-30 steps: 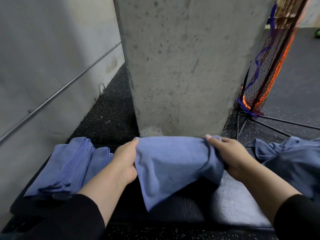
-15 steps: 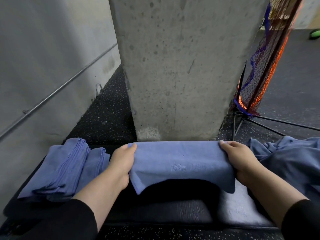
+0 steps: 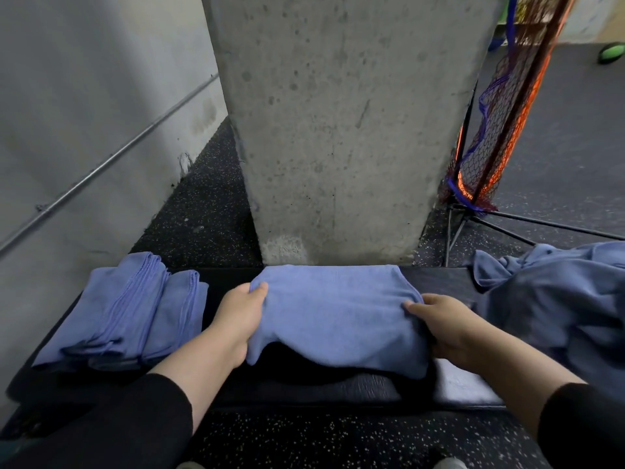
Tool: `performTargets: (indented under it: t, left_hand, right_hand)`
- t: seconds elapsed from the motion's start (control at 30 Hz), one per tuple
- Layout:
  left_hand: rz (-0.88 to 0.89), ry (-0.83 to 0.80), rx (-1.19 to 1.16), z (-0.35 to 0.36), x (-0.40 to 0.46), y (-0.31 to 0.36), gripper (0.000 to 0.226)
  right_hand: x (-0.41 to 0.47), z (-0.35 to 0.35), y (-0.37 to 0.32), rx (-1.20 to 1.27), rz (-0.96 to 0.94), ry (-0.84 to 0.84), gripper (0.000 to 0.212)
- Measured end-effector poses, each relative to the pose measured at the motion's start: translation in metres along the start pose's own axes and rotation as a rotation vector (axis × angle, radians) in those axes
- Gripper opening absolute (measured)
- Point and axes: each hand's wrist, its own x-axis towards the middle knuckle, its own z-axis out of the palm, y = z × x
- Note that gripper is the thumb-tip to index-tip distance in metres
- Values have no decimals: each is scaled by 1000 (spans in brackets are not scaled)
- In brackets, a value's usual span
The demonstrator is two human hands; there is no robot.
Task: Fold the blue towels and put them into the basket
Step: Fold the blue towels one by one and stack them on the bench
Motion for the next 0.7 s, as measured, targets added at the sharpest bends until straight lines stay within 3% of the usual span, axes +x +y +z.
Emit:
performTargets:
  t: [0.13,0.23,0.37,0.47,0.57,0.67,0.7]
  left_hand:
    - [39,-45,102,-2,-5,-8,17]
    - [105,-20,247,-1,-9,-20,11]
    - [163,-53,320,1,-14,-38,31]
    - [177,-153,350,4,-12,-49,52]
    - [369,-60,732,0,-11,-59,48]
    - [475,42,984,-12,-12,-71,45]
    - [508,75,1050,-15,-14,-73,45]
  right_hand:
    - [6,-6,11,-367,-229,296,16]
    - [7,-15,23,-550,-247,376,16]
    - [-4,-19,41,-908,-324,322,26]
    - [-13,-17,47,-999,-418,331,24]
    - [-20,-17,53,-1226,-592,377,18]
    - [-22,-19,65,-1346,-800,264,4]
    - [-24,-21,69,-1352,-826,213,8]
